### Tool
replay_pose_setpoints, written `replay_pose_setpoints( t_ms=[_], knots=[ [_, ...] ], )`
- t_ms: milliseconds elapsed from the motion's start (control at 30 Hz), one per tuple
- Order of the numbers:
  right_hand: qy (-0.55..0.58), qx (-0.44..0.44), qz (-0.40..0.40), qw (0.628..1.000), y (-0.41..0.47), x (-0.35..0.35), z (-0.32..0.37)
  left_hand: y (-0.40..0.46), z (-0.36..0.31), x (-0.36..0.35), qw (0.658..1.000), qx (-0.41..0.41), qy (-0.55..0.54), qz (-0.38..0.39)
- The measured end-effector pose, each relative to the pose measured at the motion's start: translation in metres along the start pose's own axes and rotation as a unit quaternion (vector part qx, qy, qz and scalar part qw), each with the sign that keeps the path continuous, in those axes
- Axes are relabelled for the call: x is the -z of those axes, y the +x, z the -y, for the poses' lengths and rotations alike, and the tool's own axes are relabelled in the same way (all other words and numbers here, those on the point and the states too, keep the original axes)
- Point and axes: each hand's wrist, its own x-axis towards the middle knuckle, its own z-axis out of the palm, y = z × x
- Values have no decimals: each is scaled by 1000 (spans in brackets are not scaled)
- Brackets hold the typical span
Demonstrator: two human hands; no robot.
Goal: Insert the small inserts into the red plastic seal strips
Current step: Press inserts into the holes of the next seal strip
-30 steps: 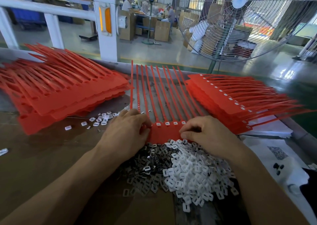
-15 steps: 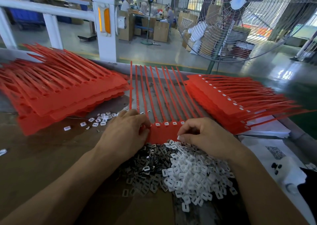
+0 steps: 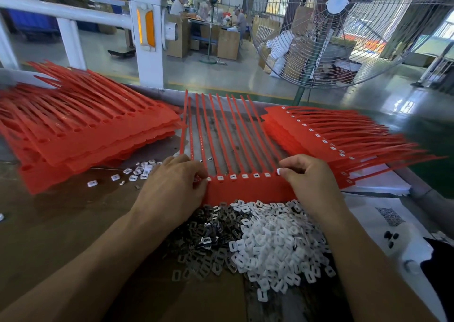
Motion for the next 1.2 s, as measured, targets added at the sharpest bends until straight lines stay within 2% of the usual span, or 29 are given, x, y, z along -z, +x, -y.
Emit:
replay_pose_setpoints(
  t_ms=[567, 1200],
  knots=[
    [-122, 6, -3, 993, 5, -9, 2, -1, -1, 1, 1000, 2, 16, 15],
    [-196, 9, 43, 980, -7, -3, 17, -1, -1, 1, 1000, 1, 19, 15]
  ],
)
